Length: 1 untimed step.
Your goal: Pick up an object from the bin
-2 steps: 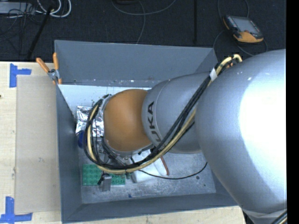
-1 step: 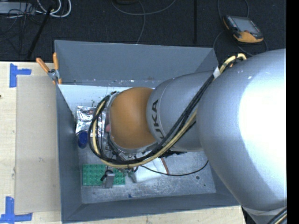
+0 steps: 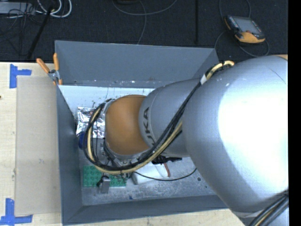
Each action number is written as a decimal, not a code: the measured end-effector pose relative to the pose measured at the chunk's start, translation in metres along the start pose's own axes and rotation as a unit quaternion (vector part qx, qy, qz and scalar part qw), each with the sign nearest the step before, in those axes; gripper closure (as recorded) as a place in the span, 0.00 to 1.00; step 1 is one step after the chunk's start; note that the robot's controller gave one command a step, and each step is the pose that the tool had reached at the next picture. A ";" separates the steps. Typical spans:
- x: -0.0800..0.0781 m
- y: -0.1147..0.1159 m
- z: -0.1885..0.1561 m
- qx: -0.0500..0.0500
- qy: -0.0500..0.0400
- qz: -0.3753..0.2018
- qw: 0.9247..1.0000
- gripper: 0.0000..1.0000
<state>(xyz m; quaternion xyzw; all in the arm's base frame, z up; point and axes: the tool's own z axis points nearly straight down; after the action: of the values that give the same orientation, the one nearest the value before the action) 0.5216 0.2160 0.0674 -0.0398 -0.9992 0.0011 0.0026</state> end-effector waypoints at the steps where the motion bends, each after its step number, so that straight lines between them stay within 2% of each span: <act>1: 0.000 -0.001 0.001 0.000 0.000 0.001 1.000 0.00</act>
Offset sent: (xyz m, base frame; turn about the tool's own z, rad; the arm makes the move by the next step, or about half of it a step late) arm 0.0000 0.0000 0.0000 0.0000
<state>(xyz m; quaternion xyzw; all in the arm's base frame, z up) 0.5218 0.2151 0.0669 -0.0412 -0.9991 0.0013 0.0031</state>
